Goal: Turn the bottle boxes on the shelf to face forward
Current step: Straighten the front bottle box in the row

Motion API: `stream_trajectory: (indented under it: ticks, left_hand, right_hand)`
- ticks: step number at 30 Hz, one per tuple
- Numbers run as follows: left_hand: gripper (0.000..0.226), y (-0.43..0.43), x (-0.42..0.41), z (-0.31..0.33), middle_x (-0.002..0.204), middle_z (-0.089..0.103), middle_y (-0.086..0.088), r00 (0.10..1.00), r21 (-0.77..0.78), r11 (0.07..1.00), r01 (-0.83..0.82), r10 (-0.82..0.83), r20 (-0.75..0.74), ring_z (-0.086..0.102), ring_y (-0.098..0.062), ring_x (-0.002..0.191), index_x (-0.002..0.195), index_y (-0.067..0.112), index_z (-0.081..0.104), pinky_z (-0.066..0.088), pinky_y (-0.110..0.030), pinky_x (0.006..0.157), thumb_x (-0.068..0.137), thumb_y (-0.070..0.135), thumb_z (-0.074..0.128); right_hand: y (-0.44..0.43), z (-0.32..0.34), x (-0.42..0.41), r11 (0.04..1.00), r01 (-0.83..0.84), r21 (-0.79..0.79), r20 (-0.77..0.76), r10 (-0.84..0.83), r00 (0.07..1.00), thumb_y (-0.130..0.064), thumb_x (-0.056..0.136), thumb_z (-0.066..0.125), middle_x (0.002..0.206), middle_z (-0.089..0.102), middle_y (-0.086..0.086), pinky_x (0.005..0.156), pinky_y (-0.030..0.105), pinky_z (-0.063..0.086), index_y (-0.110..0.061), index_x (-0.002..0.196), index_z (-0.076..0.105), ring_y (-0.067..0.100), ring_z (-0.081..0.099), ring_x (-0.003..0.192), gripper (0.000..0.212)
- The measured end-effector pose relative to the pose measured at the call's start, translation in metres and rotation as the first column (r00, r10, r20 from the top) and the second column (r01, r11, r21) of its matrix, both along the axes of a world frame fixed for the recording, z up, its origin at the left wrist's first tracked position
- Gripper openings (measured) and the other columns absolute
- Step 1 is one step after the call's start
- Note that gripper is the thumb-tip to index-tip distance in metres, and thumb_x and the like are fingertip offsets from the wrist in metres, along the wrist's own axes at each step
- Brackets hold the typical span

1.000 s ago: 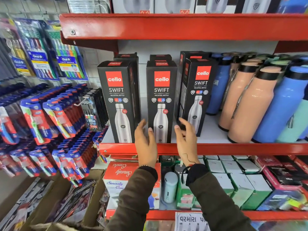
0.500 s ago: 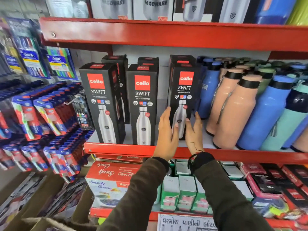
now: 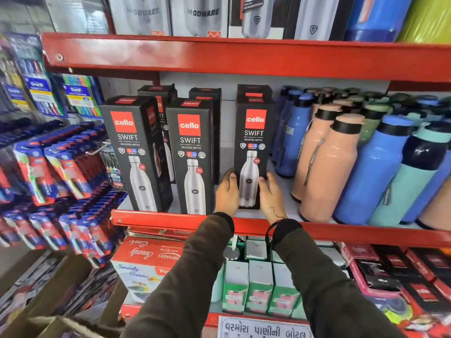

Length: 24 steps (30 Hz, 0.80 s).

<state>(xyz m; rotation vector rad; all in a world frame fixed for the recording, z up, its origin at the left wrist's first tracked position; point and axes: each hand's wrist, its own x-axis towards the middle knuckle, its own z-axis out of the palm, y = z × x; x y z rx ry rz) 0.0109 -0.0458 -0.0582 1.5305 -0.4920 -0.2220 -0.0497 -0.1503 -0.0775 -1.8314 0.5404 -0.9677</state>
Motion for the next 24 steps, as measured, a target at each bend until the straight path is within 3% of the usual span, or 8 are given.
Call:
stream_trajectory:
  ticks: [4, 10, 15, 19, 24]
  left_hand:
    - [0.043, 0.008, 0.001, -0.004, 0.146, 0.056, -0.008, 0.999, 0.04, 0.999, -0.023, 0.021, 0.049, 0.049, -0.022, 0.137, 0.144, 0.014, 0.051, 0.028, -0.013, 0.099, 0.106, 0.029, 0.038]
    - [0.043, 0.032, -0.028, -0.015, 0.143, 0.059, -0.008, 0.989, 0.053, 0.996, -0.067, 0.06, 0.137, 0.053, -0.02, 0.133, 0.142, 0.013, 0.053, 0.031, -0.017, 0.1, 0.105, 0.031, 0.043]
    - [0.043, 0.035, -0.028, -0.012, 0.143, 0.058, -0.006, 0.99, 0.04, 0.998, -0.058, 0.052, 0.131, 0.051, -0.01, 0.126, 0.142, 0.015, 0.052, 0.031, -0.019, 0.102, 0.104, 0.034, 0.043]
    - [0.043, 0.039, -0.031, -0.011, 0.143, 0.059, -0.004, 0.991, 0.028, 0.998, -0.048, 0.044, 0.125, 0.051, -0.014, 0.13, 0.142, 0.016, 0.053, 0.032, -0.021, 0.103, 0.104, 0.036, 0.044]
    - [0.043, 0.043, -0.036, -0.009, 0.143, 0.058, -0.005, 0.99, 0.047, 0.998, -0.032, 0.025, 0.14, 0.047, -0.004, 0.119, 0.142, 0.015, 0.052, 0.032, -0.02, 0.102, 0.105, 0.035, 0.043]
  right_hand:
    - [0.004, -0.003, -0.009, 0.998, 0.06, -0.015, 0.012, -0.06, 0.998, -0.022, 0.103, 0.045, 0.121, 0.049, -0.012, 0.072, -0.013, 0.022, -0.013, 0.14, 0.05, -0.017, 0.039, 0.101, 0.038]
    - [0.025, -0.012, -0.04, 0.997, 0.064, -0.042, 0.02, -0.064, 0.998, -0.028, 0.102, 0.047, 0.116, 0.054, -0.012, 0.073, -0.009, 0.027, -0.017, 0.136, 0.052, -0.002, 0.048, 0.103, 0.036]
    - [0.027, -0.005, -0.047, 0.998, 0.04, -0.042, 0.015, -0.04, 0.999, -0.031, 0.102, 0.046, 0.117, 0.056, -0.013, 0.078, 0.003, 0.034, -0.02, 0.136, 0.052, 0.002, 0.051, 0.106, 0.036]
    - [0.031, -0.004, -0.052, 0.999, 0.014, -0.036, 0.009, -0.014, 1.0, -0.03, 0.103, 0.045, 0.12, 0.056, -0.011, 0.092, 0.021, 0.036, -0.019, 0.137, 0.051, 0.007, 0.053, 0.112, 0.037]
    - [0.034, -0.002, -0.056, 0.999, 0.016, -0.041, -0.023, -0.017, 1.0, -0.031, 0.103, 0.044, 0.119, 0.055, -0.012, 0.092, 0.021, 0.035, -0.02, 0.138, 0.05, 0.006, 0.051, 0.111, 0.038]
